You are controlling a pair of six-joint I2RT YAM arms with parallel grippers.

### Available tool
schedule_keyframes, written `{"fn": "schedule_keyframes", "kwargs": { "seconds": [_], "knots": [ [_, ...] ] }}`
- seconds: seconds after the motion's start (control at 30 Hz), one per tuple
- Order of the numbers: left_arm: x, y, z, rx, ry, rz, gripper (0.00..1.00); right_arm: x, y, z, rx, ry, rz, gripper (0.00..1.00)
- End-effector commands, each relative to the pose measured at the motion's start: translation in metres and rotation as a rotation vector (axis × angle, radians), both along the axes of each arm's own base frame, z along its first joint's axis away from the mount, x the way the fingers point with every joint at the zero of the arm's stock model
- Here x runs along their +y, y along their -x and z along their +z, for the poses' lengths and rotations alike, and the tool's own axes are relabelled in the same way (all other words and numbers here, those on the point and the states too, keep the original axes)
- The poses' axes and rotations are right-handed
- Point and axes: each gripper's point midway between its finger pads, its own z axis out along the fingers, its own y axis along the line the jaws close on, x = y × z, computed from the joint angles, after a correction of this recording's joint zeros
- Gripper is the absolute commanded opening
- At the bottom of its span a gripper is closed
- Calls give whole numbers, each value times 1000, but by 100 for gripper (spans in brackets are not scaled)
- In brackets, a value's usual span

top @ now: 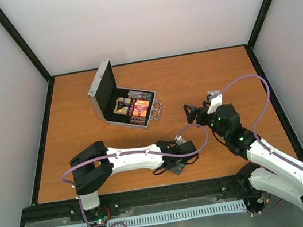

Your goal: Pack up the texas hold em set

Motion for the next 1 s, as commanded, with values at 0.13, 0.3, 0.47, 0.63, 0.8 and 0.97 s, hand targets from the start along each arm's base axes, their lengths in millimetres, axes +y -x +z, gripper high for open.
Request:
{"fn": "schedule_keyframes", "kwargs": {
  "seconds": [0.13, 0.3, 0.47, 0.63, 0.8, 0.97],
  "knots": [
    [-14, 1, 19, -18, 55, -4, 58, -2, -3, 8, -17, -18, -14, 100],
    [-13, 2, 19, -13, 49, -3, 49, -2, -3, 8, -16, -16, -13, 100],
    [-13, 2, 18, -14, 50, -5, 40, -2, -3, 9, -18, -18, -13, 100],
    [-15, 0, 28, -33, 83, -16, 34, -2, -2, 9, -20, -19, -11, 100],
    [-8, -24, 55, -113, 109, -18, 33, -4, -1, 15, -37, -26, -16, 100],
    [20, -98, 100, -243, 165, 43, 33, -5, 1, 19, -49, -30, -16, 100]
  ]
}}
